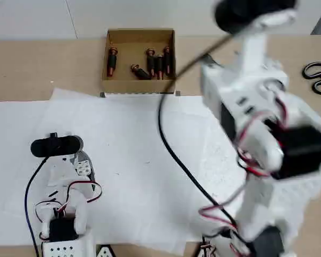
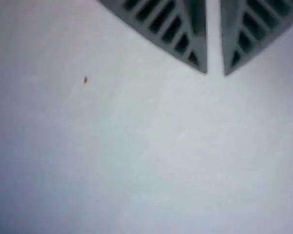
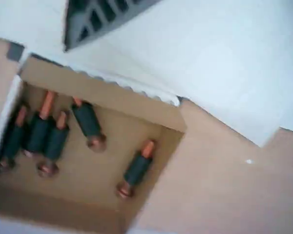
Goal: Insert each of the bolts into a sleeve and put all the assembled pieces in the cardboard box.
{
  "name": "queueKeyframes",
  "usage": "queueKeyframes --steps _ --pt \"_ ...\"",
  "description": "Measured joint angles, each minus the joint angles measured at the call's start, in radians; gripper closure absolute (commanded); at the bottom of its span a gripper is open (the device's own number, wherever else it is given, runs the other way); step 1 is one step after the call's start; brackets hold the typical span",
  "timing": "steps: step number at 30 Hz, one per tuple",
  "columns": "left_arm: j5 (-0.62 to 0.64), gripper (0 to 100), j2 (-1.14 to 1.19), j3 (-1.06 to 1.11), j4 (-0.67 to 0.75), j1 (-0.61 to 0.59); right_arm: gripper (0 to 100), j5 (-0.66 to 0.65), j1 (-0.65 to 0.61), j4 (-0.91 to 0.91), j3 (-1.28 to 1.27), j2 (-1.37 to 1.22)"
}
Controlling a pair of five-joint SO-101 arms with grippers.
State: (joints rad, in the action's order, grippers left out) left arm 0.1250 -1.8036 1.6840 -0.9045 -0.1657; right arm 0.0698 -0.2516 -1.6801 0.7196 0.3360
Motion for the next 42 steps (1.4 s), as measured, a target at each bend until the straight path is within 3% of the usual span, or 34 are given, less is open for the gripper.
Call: queueKeyframes --steps 12,31,42 --pt "0.0 99 0.0 0.0 0.0 0.0 81.2 0.002 0.172 0.003 -0.614 0.534" --pt "0.0 99 0.0 0.0 0.0 0.0 81.2 0.015 0.187 0.121 -1.564 1.435" --pt "0.0 99 0.0 0.0 0.0 0.0 81.2 -0.029 0.19 0.295 -1.82 1.473"
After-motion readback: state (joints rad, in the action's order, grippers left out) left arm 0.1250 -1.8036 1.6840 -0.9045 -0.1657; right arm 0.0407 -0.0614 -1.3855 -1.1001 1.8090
